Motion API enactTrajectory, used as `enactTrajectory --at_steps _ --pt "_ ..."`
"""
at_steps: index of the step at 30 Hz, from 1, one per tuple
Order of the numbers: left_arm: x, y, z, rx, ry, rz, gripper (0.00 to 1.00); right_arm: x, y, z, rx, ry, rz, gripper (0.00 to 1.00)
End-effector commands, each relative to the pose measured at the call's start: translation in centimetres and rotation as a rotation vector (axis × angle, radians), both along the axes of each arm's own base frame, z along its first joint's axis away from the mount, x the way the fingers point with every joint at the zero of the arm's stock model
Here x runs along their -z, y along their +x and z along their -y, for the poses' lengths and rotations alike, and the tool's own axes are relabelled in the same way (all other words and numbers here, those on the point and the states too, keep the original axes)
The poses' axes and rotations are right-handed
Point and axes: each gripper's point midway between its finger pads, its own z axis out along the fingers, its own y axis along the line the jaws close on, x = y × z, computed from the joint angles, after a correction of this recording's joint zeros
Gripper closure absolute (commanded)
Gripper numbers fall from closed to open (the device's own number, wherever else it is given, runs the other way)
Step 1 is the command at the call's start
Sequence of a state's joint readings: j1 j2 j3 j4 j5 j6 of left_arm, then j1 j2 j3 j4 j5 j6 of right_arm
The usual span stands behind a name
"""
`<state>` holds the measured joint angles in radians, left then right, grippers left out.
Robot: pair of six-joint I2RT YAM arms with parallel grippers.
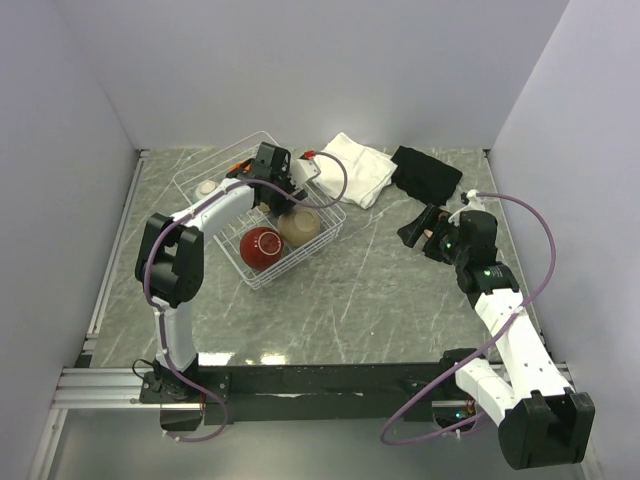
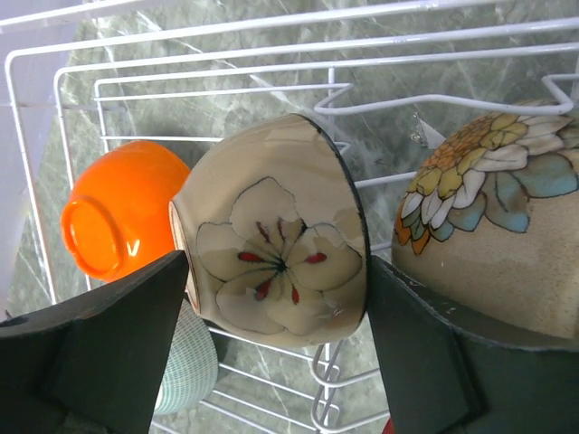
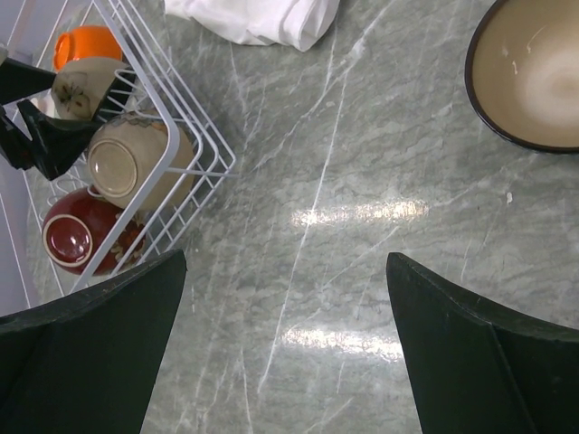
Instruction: Unload the bowls from the dish rack
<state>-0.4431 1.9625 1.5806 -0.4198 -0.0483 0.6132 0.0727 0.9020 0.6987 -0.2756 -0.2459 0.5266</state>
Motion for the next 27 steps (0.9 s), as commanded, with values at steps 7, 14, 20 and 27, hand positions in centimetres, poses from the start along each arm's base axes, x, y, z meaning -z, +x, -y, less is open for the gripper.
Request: enactTrajectory --at_steps 7,14,20,27 --pt "-4.3 0.8 0.2 -0.044 -0.044 0.069 0.30 -0.7 0.4 -0.4 -0.012 0.009 0.038 0.00" --pt "-4.4 1.2 -0.3 -0.112 -0.090 0.055 0.36 -0.7 0.3 -0.4 -0.014 0.012 0.032 0.00" --pt "-4.7 1.6 -0.7 -0.180 -0.149 0.021 0.38 -0.8 0.3 -0.4 -0.015 0.014 0.033 0.00" --pt "-4.8 2.0 -1.6 -0.265 -0.174 0.006 0.41 -0.8 0.2 -0.5 -0.016 0.014 0.035 0.00"
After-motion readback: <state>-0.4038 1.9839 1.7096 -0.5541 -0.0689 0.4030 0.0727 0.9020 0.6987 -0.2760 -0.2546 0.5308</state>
